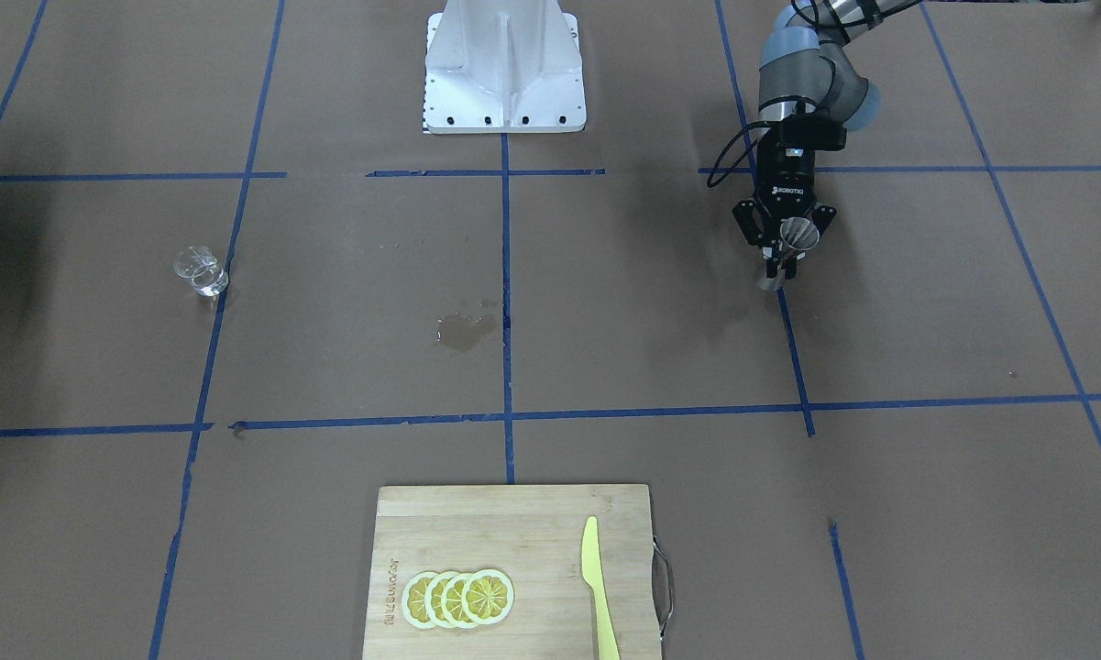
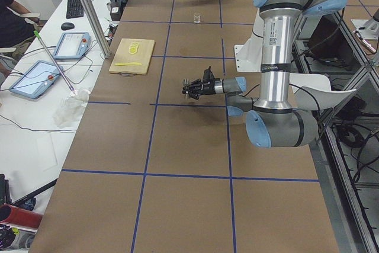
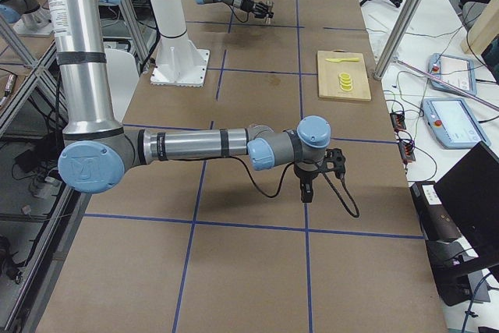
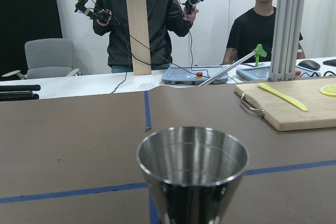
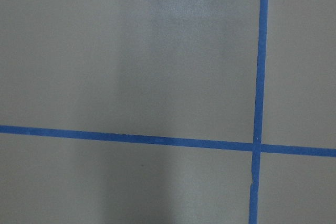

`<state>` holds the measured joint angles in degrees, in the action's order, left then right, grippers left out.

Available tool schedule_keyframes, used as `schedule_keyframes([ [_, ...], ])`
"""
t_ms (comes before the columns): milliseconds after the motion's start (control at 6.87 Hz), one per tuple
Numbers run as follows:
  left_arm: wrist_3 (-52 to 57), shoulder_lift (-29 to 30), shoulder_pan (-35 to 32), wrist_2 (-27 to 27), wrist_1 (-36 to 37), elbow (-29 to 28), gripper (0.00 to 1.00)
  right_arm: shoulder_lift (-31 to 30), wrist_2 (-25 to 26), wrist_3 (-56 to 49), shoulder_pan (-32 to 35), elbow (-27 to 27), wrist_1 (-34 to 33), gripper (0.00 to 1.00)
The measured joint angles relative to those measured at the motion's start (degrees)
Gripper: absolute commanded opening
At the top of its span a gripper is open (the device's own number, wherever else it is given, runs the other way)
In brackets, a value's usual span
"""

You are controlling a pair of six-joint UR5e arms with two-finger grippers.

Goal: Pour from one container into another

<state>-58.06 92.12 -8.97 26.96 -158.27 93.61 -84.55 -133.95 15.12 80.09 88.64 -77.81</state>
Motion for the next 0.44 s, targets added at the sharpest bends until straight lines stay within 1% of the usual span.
schedule_keyframes([
  [291, 6.5, 4.5, 0.2, 0.0, 0.0, 0.0, 0.00, 0.1, 0.1, 0.0, -0.4, 0.7, 0.1, 1.00],
  [437, 9.4, 6.7, 0.5, 0.0, 0.0, -0.4, 0.00, 0.2, 0.2, 0.1, -1.6, 1.5, 1.2, 1.00],
])
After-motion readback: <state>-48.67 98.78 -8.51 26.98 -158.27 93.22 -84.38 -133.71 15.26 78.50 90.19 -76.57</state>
